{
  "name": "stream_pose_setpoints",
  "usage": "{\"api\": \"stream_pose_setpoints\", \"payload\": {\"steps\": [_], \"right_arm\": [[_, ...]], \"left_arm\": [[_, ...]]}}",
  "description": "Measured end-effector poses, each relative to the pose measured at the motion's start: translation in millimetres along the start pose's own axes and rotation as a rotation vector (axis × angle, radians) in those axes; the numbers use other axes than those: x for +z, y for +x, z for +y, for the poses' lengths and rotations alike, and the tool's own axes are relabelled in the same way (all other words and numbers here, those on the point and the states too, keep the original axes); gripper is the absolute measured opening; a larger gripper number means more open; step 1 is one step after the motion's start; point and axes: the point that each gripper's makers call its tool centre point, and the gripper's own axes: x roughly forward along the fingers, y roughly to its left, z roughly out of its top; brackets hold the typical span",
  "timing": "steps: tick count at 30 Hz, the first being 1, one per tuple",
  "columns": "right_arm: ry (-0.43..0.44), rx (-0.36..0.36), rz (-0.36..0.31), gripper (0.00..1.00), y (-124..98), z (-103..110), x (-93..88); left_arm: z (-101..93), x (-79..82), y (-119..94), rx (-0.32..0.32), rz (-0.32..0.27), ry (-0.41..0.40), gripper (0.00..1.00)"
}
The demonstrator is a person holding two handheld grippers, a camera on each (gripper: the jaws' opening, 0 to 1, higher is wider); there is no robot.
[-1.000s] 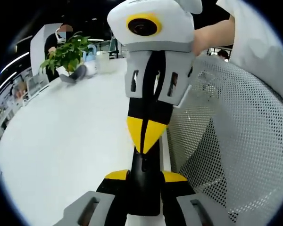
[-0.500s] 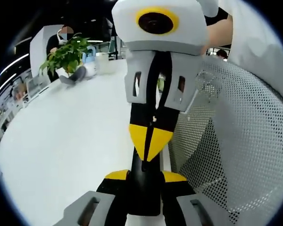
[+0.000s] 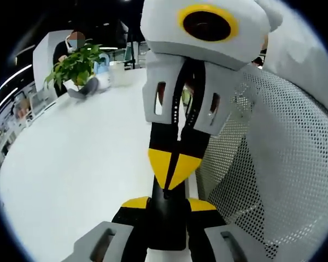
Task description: Press the specified remote control buttons in sequence, fully releasing each button before pressing the next.
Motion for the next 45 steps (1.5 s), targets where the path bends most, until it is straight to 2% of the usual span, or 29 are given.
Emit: {"api": "stream_pose_setpoints", "payload": {"steps": [2, 4, 9, 13, 20, 22, 32, 36, 42, 45], "right_arm": [[-0.023, -0.014, 0.008, 0.00, 0.1, 0.5, 0.0], [-0.005, -0.021, 0.000, 0.00, 0.1, 0.0, -0.1], [0.185, 0.014, -0.074, 0.00, -2.0, -2.4, -0.1], [0.246, 0.035, -0.091, 0.00, -3.3, -3.4, -0.1], [0.247, 0.078, -0.109, 0.00, -2.4, 2.5, 5.8], [0.193, 0.063, -0.092, 0.00, -1.7, 0.9, 5.2], [0.173, 0.043, -0.040, 0.00, 0.5, 2.1, 4.4], [0.192, 0.033, -0.032, 0.00, 0.8, 1.0, 4.1], [0.140, -0.011, 0.006, 0.00, 3.5, -2.5, 5.2], [0.118, -0.010, 0.034, 0.00, 3.1, -2.3, 4.9]], "left_arm": [[-0.2, -0.2, 0.1, 0.002, 0.003, 0.006, 0.24], [-0.2, -0.1, 0.0, 0.003, 0.002, 0.006, 0.24], [-0.2, 0.0, -0.2, 0.002, -0.002, 0.002, 0.24], [-0.1, 0.2, -0.1, 0.002, -0.004, -0.001, 0.24], [-0.1, 0.3, -0.2, 0.002, -0.005, -0.001, 0.24], [-0.1, 0.3, -0.2, 0.002, -0.006, -0.001, 0.24], [-0.2, 0.2, 0.1, 0.003, -0.002, 0.005, 0.24], [-0.2, 0.1, 0.2, 0.005, 0.001, 0.008, 0.24], [0.2, 0.0, 0.1, 0.009, 0.003, 0.005, 0.24], [0.3, 0.1, 0.2, 0.009, 0.001, 0.004, 0.24]]}}
